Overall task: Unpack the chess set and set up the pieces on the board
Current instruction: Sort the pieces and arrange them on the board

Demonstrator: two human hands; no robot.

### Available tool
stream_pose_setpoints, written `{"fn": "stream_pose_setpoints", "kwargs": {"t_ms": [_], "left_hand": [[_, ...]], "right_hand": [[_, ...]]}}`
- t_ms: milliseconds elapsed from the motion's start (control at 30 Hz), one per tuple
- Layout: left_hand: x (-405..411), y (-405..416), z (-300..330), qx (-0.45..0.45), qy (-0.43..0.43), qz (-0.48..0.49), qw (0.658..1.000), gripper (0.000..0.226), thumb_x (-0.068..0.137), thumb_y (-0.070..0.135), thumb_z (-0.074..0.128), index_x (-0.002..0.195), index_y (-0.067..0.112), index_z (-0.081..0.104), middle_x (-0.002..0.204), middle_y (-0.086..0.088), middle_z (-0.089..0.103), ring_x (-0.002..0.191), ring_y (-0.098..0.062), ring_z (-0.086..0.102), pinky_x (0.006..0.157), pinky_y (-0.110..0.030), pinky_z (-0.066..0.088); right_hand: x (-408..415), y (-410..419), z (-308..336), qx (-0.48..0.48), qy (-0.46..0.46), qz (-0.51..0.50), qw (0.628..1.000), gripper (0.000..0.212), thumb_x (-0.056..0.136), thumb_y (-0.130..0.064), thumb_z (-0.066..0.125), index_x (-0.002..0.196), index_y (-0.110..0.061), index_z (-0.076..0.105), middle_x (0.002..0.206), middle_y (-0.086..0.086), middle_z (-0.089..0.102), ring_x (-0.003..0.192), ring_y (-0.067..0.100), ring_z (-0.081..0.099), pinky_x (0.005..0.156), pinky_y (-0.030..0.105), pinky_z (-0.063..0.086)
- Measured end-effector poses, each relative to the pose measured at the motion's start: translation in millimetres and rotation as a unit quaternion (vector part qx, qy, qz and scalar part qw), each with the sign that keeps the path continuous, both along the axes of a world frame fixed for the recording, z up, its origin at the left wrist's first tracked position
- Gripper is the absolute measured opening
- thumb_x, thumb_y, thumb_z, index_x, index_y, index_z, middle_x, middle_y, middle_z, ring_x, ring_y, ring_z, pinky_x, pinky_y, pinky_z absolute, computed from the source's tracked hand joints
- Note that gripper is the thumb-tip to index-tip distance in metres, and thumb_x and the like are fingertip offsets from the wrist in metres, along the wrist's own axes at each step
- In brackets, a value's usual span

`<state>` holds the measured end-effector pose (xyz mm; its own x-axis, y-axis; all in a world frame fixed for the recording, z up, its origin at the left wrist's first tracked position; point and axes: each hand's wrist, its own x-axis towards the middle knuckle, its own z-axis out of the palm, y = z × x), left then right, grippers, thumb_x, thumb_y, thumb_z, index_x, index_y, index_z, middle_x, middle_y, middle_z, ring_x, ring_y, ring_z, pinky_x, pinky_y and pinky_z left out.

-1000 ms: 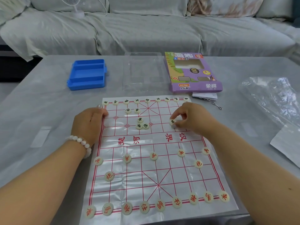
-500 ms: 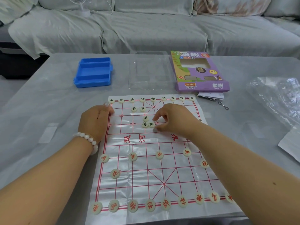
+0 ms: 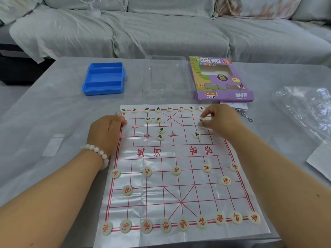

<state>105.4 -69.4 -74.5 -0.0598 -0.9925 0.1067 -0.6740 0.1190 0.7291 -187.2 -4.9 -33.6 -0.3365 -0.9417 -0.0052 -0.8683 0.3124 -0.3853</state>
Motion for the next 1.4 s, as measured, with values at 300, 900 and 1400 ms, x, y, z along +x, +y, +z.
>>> {"fn": "stream_pose_setpoints", "kwargs": {"t_ms": [300,900,1400], "left_hand": [[0.5,-3.3,-4.0,-0.001,-0.027,0.000,1.000,0.052,0.100,0.037,0.023,0.110,0.012,0.068,0.119,-0.007,0.063,0.111,-0.023,0.055,0.098,-0.025,0.030],[-0.4,-4.0,-3.3,0.013,-0.014,0.004,1.000,0.050,0.101,0.035,0.025,0.110,0.010,0.067,0.119,-0.008,0.062,0.109,-0.023,0.054,0.094,-0.021,0.028],[-0.9,-3.3,-1.8,0.002,-0.006,0.005,1.000,0.049,0.101,0.035,0.026,0.108,0.011,0.068,0.117,-0.007,0.063,0.108,-0.022,0.055,0.093,-0.022,0.030]], "right_hand": [[-15.8,4.5,-3.3,0.065,-0.018,-0.027,0.997,0.028,0.076,-0.036,0.076,0.101,-0.027,0.067,0.089,-0.005,0.050,0.081,0.015,0.050,0.067,0.026,0.039],[79.5,-24.2,0.0,0.060,0.036,0.249,0.966,0.025,0.083,-0.030,0.068,0.108,-0.031,0.066,0.089,-0.008,0.047,0.082,0.011,0.044,0.076,0.028,0.040],[65.2,-10.2,5.3,0.068,0.005,0.226,0.972,0.037,0.076,-0.036,0.075,0.112,-0.032,0.064,0.088,-0.007,0.050,0.078,0.012,0.048,0.064,0.023,0.037]]}}
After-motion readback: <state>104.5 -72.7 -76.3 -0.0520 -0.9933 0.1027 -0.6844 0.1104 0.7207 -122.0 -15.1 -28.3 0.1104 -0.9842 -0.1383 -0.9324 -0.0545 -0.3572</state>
